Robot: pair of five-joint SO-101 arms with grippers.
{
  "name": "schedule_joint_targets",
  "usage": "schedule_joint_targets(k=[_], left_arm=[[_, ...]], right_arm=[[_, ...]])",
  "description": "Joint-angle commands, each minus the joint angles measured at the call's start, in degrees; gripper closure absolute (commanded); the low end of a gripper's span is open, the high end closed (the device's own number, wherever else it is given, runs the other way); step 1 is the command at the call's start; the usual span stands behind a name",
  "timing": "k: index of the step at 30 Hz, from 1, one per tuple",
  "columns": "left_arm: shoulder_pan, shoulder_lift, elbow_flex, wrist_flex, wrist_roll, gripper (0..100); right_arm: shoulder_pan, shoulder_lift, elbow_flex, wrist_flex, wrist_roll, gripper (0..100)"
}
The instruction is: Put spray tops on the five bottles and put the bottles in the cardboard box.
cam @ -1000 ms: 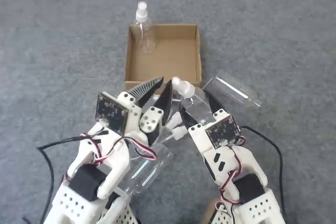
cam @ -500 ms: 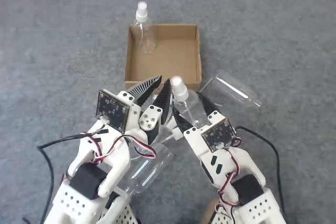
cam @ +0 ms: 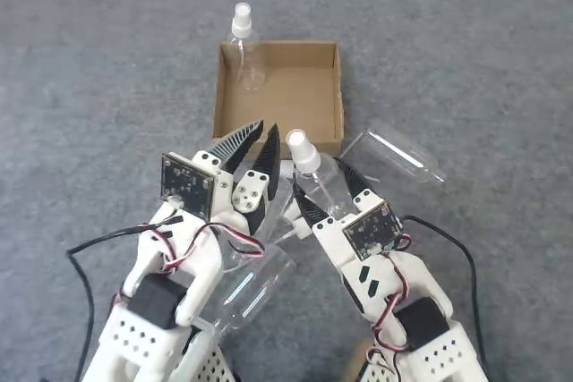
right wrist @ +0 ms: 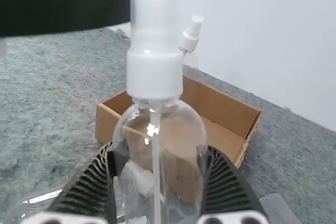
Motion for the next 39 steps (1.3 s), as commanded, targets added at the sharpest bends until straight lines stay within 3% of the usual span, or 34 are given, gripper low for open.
schedule_joint_targets(k=[1, 8, 27, 33, 39], left_arm=[[1.3, -0.6, 1.2, -5.3, 0.0, 94], [7.9, -0.6, 3.3, -5.5, -0.4, 94], [11.7, -1.1, 3.4, -1.6, -4.9, 94], [15.6, -1.1, 1.5, 3.2, -9.9, 94], [12.1, -1.1, 0.4, 3.0, -9.8, 94]], right_arm=[[-0.7, -1.5, 0.4, -2.1, 0.9, 99.1], [-0.7, -1.5, 0.4, -2.2, 0.8, 99.1], [-0.1, -1.5, 1.0, -1.8, 0.9, 99.1], [2.8, -1.5, 1.1, -2.2, 0.4, 99.1], [2.9, -1.5, 1.1, -1.8, 0.4, 99.1]])
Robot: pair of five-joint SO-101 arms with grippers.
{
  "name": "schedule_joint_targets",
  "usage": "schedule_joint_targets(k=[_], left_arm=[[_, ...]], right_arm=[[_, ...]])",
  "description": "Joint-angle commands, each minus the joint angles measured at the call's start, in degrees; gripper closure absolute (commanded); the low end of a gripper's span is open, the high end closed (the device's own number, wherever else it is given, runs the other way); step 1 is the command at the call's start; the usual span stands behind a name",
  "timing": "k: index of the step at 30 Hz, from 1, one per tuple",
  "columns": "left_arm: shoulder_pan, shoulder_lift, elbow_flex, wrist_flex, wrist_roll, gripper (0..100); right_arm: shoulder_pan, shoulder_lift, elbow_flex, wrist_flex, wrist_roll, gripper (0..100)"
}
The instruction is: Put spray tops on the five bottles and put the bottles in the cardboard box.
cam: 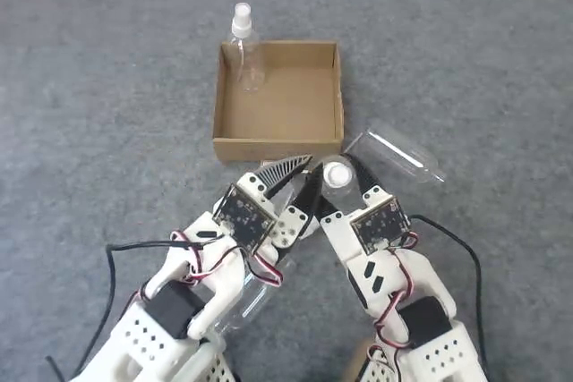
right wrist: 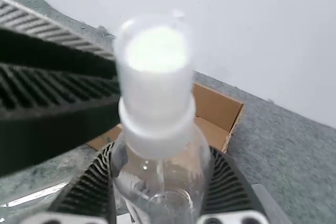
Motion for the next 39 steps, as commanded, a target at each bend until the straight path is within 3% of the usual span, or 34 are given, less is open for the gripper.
schedule_joint_targets(k=[1, 11, 20, 30, 34, 39], left_arm=[[-2.1, -0.4, -4.0, 0.3, -0.7, 94], [-15.9, -0.4, -10.1, 1.0, -0.6, 94], [-33.1, -0.4, -14.3, 14.0, -0.6, 94], [-45.8, -0.4, -13.2, 25.2, -0.6, 94], [-49.0, -0.4, -7.8, 24.8, -0.7, 94], [-51.5, -0.4, 0.7, 18.5, -0.7, 94]], right_arm=[[0.1, -1.5, 1.1, -1.6, 0.5, 99.1], [3.2, -1.4, 1.2, 0.0, 0.5, 99.1], [3.7, -1.4, 1.2, 2.2, 0.5, 99.1], [3.8, -1.4, 1.2, 2.9, 0.8, 99.1], [3.8, -1.4, 1.2, 4.5, 0.9, 99.1], [3.9, -1.4, 1.2, 5.0, 1.1, 99.1]])
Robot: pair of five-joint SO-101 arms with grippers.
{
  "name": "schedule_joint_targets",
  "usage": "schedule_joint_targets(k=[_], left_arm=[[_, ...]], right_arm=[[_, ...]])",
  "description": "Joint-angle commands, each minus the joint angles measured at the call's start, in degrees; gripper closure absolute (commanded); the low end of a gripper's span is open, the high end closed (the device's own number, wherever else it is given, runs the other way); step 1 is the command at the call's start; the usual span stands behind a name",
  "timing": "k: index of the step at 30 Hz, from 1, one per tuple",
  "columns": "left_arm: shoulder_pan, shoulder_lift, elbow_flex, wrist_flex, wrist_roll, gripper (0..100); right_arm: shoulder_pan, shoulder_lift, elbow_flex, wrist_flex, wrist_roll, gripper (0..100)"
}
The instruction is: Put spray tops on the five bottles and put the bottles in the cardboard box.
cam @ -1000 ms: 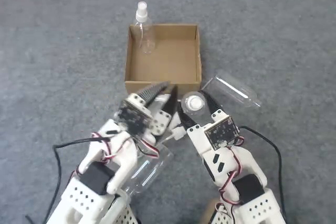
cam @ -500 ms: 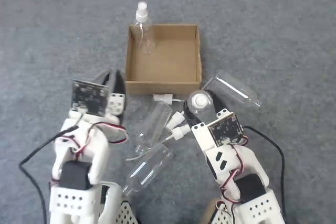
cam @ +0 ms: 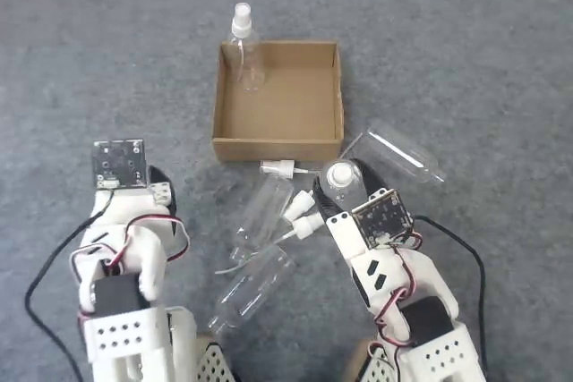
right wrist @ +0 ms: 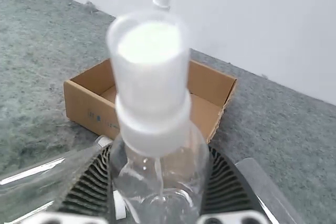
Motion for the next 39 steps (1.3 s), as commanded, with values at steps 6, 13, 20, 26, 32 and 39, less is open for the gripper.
schedule_joint_targets(k=[6, 13, 20, 26, 32, 39], left_arm=[[-1.1, -1.1, 4.8, -8.4, -0.4, 94], [-3.0, -1.1, 4.9, -8.4, -0.4, 94], [-3.0, -1.1, 4.9, -8.4, -0.3, 94], [-2.8, -1.1, 5.7, -8.8, -0.3, 94], [-2.8, -1.1, 5.8, -8.8, -0.3, 94], [-2.8, -1.1, 5.8, -8.5, -0.3, 94]], right_arm=[[0.7, -1.4, -2.5, 2.9, 1.1, 99.1], [0.7, -1.4, -13.3, 8.9, 1.1, 99.2], [0.3, -1.3, -20.9, 8.8, 2.5, 99.2], [0.3, -1.3, -24.9, 8.4, 5.0, 99.2], [0.2, -1.1, -28.7, 7.9, 5.0, 99.2], [-4.2, 9.9, -35.0, 2.9, 5.1, 99.2]])
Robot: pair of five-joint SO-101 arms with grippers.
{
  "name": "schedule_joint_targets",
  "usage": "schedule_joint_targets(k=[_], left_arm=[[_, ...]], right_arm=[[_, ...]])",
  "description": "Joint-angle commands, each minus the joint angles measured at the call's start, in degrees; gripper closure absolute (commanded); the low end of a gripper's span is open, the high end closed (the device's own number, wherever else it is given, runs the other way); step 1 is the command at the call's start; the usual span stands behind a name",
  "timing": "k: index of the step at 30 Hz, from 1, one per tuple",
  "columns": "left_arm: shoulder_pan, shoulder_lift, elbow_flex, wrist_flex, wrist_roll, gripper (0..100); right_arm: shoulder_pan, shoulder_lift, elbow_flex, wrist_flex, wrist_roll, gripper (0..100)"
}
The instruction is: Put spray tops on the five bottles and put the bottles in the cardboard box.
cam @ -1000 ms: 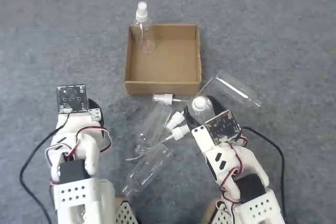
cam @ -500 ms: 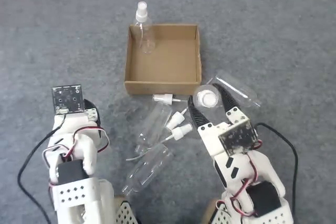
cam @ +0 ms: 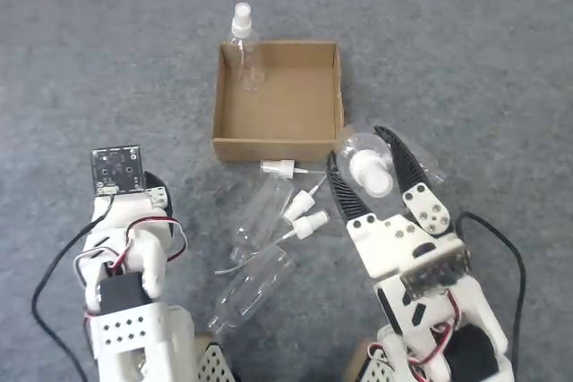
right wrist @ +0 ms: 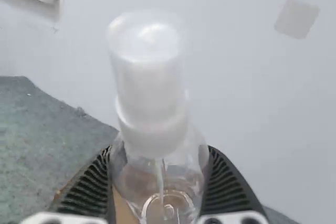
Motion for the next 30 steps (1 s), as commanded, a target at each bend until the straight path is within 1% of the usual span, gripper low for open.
schedule_joint_targets(k=[1, 14, 27, 30], left_arm=[[0.2, -1.1, -0.6, -1.8, -0.3, 94], [0.2, -1.1, -0.5, -1.7, -0.3, 94], [0.2, -1.1, 0.1, -2.0, -0.4, 94], [0.2, -1.1, 0.1, -2.0, -0.4, 94]], right_arm=[[-2.9, 9.3, -7.2, -3.0, 0.9, 99.2], [-3.7, 37.8, -18.3, -12.4, 0.4, 99.2], [-3.8, 60.1, -27.1, -21.1, 0.3, 99.2], [-4.5, 64.0, -28.3, -24.0, -2.6, 99.2]])
